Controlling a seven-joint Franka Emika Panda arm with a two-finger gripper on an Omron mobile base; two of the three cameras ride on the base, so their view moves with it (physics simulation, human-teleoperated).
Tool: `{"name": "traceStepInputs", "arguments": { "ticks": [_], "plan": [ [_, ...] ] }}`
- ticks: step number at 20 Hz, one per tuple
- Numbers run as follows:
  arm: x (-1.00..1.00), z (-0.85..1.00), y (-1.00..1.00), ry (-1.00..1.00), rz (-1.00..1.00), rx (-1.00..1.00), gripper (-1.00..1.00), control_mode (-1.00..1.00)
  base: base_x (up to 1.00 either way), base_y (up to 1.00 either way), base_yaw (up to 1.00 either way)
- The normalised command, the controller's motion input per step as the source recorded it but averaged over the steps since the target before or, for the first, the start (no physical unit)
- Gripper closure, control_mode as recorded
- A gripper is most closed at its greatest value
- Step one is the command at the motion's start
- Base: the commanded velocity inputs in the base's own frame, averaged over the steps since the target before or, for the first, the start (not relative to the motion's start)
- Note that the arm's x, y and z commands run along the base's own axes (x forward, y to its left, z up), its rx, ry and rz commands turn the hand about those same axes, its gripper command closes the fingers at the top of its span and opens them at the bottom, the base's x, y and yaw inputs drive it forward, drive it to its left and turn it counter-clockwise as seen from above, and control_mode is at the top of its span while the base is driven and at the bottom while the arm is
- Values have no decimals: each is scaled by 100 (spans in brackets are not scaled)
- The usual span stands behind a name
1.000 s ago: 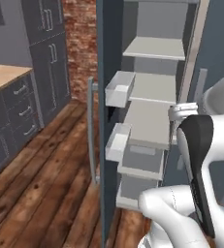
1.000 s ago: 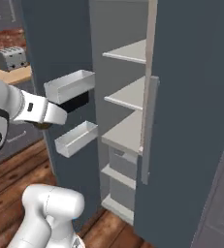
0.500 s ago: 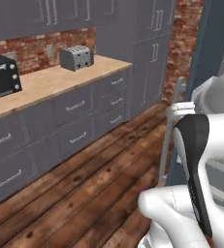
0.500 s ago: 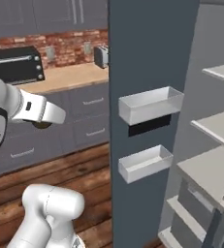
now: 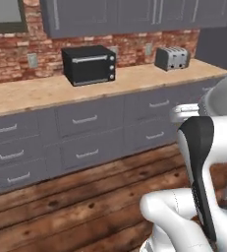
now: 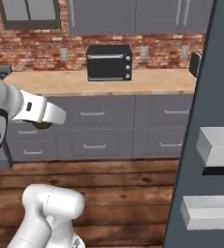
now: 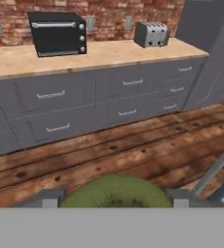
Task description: Take the mango, orange, and kiwi from the freezer and place them in the bowl on the counter.
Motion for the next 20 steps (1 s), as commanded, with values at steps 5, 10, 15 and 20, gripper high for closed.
{"name": "traceStepInputs", "arguments": {
  "ticks": [5,10,15,20],
  "plan": [
    [0,0,0,0,0,0,100,100,-9,100,67],
    [0,0,0,0,0,0,100,100,81,59,42],
    [0,0,0,0,0,0,100,100,100,37,37],
    [0,0,0,0,0,0,100,100,100,10,35]
  ]
}}
